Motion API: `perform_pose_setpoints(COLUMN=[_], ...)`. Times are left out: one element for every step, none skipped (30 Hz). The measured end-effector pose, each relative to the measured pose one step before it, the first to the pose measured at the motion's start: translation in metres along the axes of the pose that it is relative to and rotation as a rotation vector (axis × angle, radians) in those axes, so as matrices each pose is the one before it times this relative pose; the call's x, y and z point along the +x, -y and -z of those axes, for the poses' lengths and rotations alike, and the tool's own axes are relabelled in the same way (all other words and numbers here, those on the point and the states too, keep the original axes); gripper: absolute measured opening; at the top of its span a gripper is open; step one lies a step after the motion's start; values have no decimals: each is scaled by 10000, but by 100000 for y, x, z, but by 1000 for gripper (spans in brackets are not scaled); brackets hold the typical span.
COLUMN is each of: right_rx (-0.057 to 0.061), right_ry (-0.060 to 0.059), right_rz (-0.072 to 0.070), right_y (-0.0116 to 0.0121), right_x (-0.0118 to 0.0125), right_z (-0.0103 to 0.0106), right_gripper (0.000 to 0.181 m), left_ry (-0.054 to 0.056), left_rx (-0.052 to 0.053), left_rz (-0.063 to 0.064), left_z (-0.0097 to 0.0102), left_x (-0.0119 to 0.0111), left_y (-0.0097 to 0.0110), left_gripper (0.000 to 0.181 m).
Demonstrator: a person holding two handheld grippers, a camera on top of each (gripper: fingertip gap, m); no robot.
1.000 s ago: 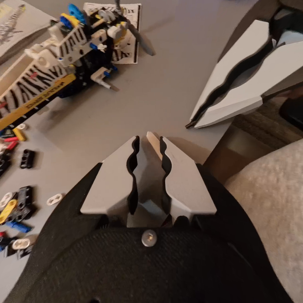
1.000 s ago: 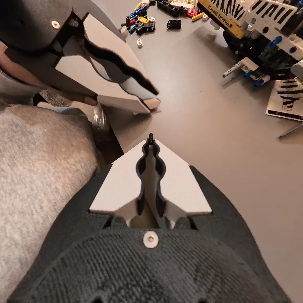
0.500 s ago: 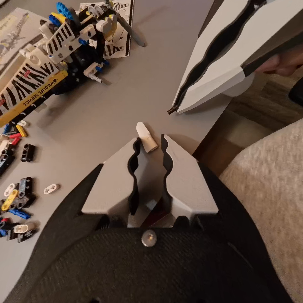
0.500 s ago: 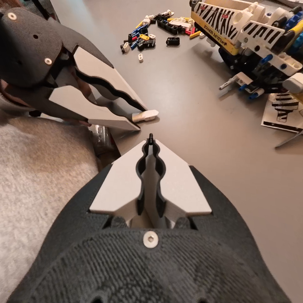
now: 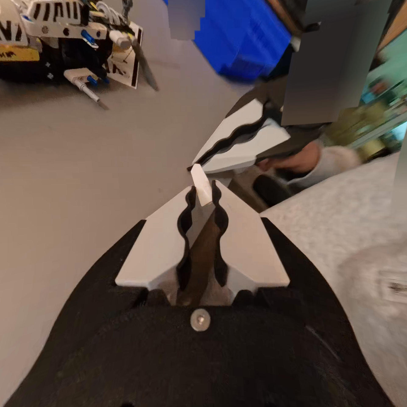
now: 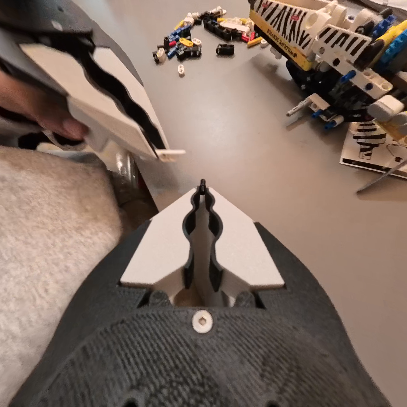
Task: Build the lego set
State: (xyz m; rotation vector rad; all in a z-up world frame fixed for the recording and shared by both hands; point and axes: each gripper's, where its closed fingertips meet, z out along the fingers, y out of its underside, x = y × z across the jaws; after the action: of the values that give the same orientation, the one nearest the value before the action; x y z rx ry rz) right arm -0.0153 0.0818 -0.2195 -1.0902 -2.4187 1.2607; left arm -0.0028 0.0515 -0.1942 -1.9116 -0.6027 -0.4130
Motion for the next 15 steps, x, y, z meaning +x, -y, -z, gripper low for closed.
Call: perform_pose_setpoints(right_rx=[-199, -183, -95, 24, 26, 39, 36, -13, -26, 37, 131, 234, 332, 395, 417], right_ry=[-210, -203, -184, -138, -141, -132, -88, -34, 16, 25, 6, 51, 147, 265, 352], right_rz=[188, 180, 150, 91, 24, 5, 4, 4, 5, 26, 61, 111, 153, 178, 196], right_y=[-209, -173, -51, 119, 101, 78, 56, -10, -11, 100, 249, 423, 618, 760, 856], right_x=[348, 330, 311, 234, 278, 267, 190, 106, 23, 17, 25, -75, -262, -505, -676], right_z=[-66, -86, -105, -83, -101, -109, -88, -60, 21, 118, 217, 317, 368, 362, 315], right_gripper=[2, 2, 2, 2, 2, 2, 2, 3, 7, 18, 24, 28, 30, 32, 35], left_ry=[-503, -439, -400, -329, -207, -91, -17, 27, 36, 9, -35, -64, -115, -179, -259], left_rx=[297, 266, 221, 183, 163, 116, 52, 6, -13, -23, -33, -38, -19, -18, -64], left_rz=[562, 502, 432, 363, 266, 144, 52, -1, -32, -30, 2, 37, 47, 83, 123], left_z=[323, 294, 237, 196, 158, 128, 83, 53, 41, 16, 12, -3, 0, 2, -53], left_x=[215, 166, 173, 140, 40, -34, -71, -72, -55, -13, 17, 50, 116, 189, 286], left_y=[451, 392, 315, 259, 225, 151, 68, 0, -18, -40, -34, -14, 40, 60, 15], left_gripper=[14, 14, 14, 14, 14, 14, 14, 14, 14, 14, 14, 14, 14, 14, 14])
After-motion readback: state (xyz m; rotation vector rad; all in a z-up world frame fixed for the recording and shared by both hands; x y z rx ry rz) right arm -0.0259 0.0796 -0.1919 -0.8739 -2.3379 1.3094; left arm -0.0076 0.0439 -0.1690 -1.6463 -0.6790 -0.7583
